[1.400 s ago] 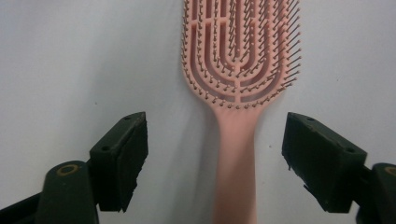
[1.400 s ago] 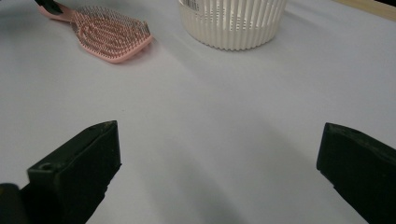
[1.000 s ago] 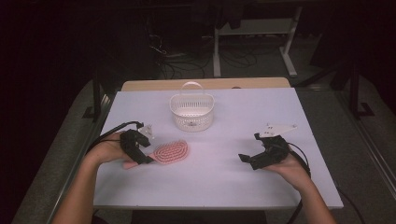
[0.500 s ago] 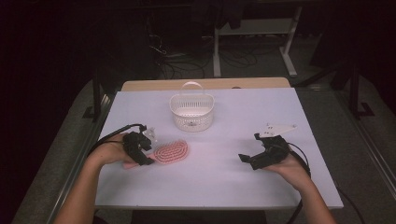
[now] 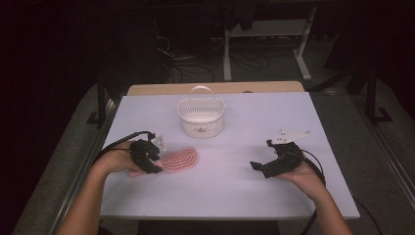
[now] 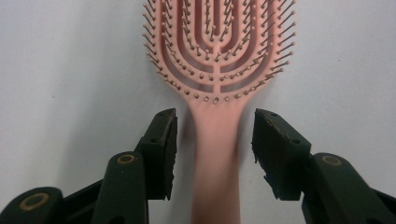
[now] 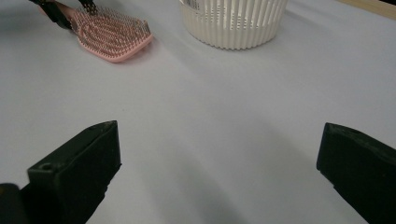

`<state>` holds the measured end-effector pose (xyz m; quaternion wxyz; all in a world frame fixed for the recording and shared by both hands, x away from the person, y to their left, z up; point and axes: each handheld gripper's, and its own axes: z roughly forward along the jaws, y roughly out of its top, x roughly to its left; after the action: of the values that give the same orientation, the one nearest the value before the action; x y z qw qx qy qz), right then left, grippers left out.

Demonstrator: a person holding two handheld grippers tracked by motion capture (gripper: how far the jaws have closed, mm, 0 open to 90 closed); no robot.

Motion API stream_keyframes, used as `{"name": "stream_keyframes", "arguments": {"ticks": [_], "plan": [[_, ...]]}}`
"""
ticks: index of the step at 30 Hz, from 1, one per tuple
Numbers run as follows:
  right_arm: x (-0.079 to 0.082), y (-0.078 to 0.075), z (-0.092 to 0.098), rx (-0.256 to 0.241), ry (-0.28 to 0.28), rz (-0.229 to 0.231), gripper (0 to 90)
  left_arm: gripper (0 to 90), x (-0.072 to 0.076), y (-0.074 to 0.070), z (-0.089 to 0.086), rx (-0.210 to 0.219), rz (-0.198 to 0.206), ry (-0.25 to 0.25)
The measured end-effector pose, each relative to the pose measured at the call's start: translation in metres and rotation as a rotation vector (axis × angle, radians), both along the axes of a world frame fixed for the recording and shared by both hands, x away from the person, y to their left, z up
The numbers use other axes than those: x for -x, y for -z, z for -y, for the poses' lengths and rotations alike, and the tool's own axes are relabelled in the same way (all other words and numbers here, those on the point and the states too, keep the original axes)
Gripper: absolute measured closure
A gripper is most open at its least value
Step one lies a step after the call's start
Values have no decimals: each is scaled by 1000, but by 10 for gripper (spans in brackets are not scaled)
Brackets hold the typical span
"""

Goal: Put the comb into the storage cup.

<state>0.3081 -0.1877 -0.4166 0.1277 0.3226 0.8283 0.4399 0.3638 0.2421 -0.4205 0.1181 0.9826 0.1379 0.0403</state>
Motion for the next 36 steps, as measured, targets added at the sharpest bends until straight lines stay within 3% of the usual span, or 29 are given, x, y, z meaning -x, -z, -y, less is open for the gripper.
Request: {"name": "stream_keyframes", "arguments": {"ticks": [26,36], "plan": [[0,-1,0,-1,0,0,0,613,-2,5,7,-55,6,-11],[0,-1,1,-1,0,1,0,664,-2,7,10,-69,-13,-12]]}}
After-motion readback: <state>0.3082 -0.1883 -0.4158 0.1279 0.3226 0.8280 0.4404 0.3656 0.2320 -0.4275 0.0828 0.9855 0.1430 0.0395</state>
